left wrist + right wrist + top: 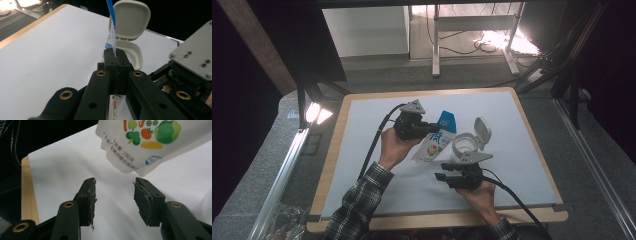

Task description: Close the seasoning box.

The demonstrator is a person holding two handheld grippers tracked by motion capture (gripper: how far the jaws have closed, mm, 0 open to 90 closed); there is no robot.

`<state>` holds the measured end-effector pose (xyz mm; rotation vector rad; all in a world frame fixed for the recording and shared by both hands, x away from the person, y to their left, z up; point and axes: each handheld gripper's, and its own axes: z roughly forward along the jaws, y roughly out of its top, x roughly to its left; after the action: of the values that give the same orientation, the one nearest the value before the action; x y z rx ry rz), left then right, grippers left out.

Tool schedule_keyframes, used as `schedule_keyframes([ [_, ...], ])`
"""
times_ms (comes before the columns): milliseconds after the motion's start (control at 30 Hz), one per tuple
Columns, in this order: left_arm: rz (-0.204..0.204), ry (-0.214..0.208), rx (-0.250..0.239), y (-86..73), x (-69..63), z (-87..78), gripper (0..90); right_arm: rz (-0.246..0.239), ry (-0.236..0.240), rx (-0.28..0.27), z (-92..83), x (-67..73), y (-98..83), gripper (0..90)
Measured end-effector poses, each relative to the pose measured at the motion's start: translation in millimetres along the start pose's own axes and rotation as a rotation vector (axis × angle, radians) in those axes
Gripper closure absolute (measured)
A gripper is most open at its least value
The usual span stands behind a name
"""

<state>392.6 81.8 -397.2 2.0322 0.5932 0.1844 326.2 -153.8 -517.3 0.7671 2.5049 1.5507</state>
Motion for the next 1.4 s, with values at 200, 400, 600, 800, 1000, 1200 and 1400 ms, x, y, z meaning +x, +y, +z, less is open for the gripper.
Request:
schedule_keyframes([
  [200, -0.005, 0.035, 0.003, -4.2, 7.5, 1.3, 90.0, 0.004, -0.001, 0.000, -0.2, -0.3, -0.2, 52.0],
  [400, -0.012, 0.058, -0.012, -8.1, 16.0, 3.2, 90.0, -0.002, -0.005, 0.000, -0.5, -1.5, -0.2, 52.0],
  [600, -0.013, 0.082, -0.023, -13.5, 21.9, 5.6, 90.0, -0.001, -0.006, -0.005, -1.0, -1.9, -0.3, 52.0],
  [800, -0.038, 0.084, -0.043, -23.6, 26.9, -1.8, 90.0, 0.000, -0.010, -0.005, -2.1, -2.2, -0.2, 52.0],
  [1000, -0.048, 0.088, -0.041, -30.2, 28.9, -10.6, 89.7, -0.001, -0.011, -0.004, -2.3, -2.0, 0.0, 52.0],
  [1200, -0.051, 0.086, -0.034, -36.5, 28.1, -18.3, 89.4, -0.005, -0.019, 0.005, -3.4, -2.6, -0.1, 52.0],
  [1400, -0.061, 0.087, -0.031, -44.8, 26.7, -27.8, 89.1, -0.012, -0.028, 0.015, -4.2, -3.3, -0.9, 52.0],
])
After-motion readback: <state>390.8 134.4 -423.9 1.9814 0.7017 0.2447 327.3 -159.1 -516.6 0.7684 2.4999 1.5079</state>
